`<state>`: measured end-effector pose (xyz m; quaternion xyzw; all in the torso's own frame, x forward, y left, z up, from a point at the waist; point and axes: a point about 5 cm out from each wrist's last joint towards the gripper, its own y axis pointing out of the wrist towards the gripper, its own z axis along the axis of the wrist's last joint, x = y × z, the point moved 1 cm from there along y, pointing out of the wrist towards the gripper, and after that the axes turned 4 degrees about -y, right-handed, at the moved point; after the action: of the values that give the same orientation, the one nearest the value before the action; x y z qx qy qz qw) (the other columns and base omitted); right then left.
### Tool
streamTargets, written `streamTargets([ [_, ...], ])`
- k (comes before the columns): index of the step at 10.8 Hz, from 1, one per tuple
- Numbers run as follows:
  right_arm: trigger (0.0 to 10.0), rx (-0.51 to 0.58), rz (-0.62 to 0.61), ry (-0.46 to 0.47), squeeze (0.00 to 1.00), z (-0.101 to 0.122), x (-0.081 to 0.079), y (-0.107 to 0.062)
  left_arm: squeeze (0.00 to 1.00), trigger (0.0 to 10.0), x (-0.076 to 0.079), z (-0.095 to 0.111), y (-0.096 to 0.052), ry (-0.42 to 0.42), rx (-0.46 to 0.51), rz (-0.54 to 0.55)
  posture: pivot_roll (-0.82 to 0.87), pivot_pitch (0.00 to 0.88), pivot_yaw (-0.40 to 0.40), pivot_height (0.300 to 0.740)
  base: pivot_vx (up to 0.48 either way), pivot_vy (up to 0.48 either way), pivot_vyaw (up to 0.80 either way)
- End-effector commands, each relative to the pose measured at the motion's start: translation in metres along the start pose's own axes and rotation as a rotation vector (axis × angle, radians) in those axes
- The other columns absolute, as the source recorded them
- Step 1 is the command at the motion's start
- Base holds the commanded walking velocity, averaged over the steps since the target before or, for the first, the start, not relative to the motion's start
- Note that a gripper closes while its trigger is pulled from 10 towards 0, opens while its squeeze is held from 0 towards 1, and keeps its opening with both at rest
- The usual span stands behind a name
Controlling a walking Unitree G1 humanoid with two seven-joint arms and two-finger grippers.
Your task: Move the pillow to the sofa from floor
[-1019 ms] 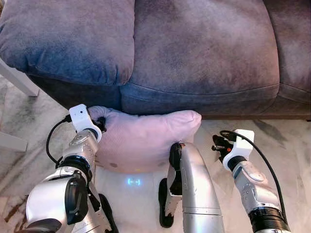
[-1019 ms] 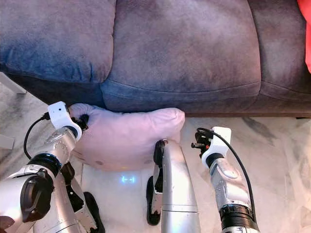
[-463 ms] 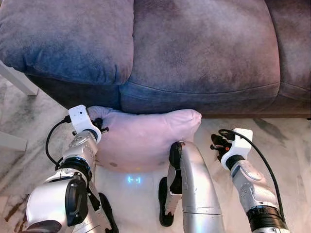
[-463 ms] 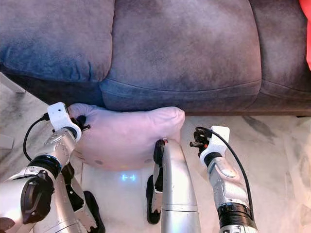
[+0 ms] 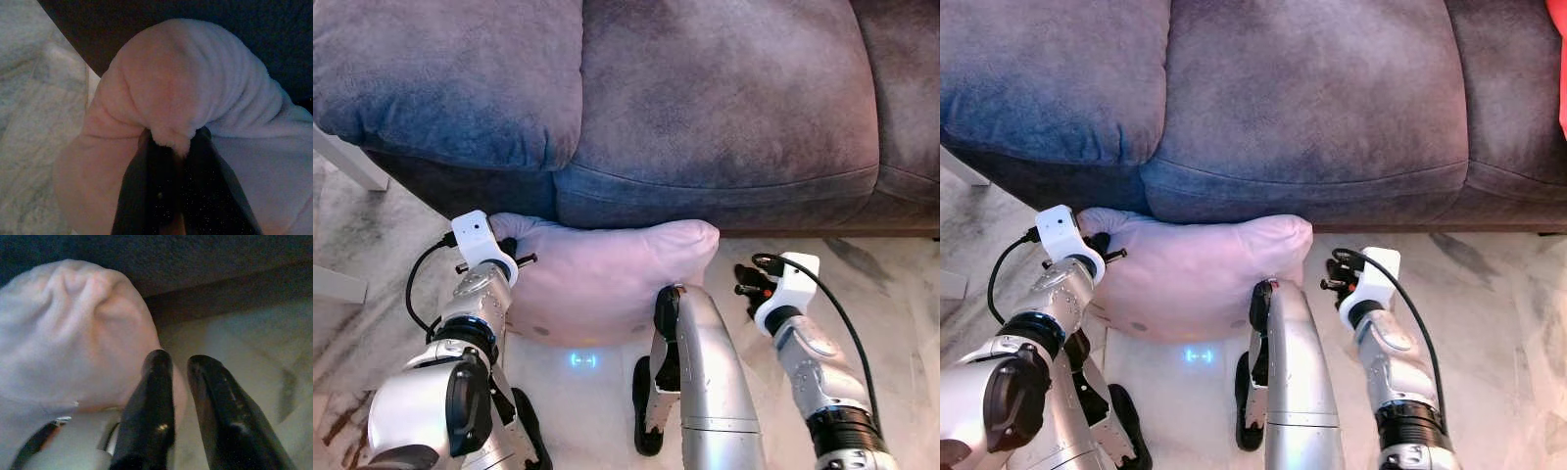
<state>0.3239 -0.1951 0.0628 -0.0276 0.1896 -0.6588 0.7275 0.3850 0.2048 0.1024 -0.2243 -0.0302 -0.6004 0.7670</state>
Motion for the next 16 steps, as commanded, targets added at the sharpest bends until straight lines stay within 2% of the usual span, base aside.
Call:
streamTargets([
  [1, 10.0, -0.047, -0.025, 0.060, 1.00, -0.013, 0.008, -0.004, 0.00, 10.0, -0.010, -0.023, -0.004, 0.034, -0.070, 0.036, -0.05, 0.387, -0.167, 0.445, 0.000, 0.000, 0.00],
  [4, 10.0, -0.051, 0.031, 0.255, 1.00, -0.006, 0.004, 0.006, 0.00, 10.0, -0.015, -0.022, -0.005, 0.028, -0.055, 0.053, -0.04, 0.391, -0.161, 0.445, 0.000, 0.000, 0.00],
  [5, 10.0, -0.059, 0.063, 0.271, 1.00, -0.003, 0.002, 0.010, 0.00, 10.0, -0.016, -0.020, -0.005, 0.028, -0.045, 0.055, -0.03, 0.394, -0.159, 0.445, 0.000, 0.000, 0.00],
  [10, 10.0, 0.004, 0.145, 0.297, 1.00, 0.026, -0.009, 0.025, 0.00, 10.0, -0.013, -0.009, -0.004, 0.028, -0.007, 0.035, -0.02, 0.406, -0.152, 0.445, 0.000, 0.000, 0.00],
  [15, 10.0, -0.006, 0.184, 0.280, 1.00, 0.024, -0.019, 0.032, 0.00, 10.0, -0.014, -0.008, -0.006, 0.034, -0.001, 0.034, 0.00, 0.416, -0.151, 0.445, 0.000, 0.000, 0.00],
  [16, 10.0, -0.009, 0.183, 0.278, 0.00, 0.023, -0.021, 0.033, 0.00, 10.0, -0.015, -0.008, -0.006, 0.035, 0.001, 0.034, 0.00, 0.418, -0.151, 0.445, 0.000, 0.000, 0.00],
])
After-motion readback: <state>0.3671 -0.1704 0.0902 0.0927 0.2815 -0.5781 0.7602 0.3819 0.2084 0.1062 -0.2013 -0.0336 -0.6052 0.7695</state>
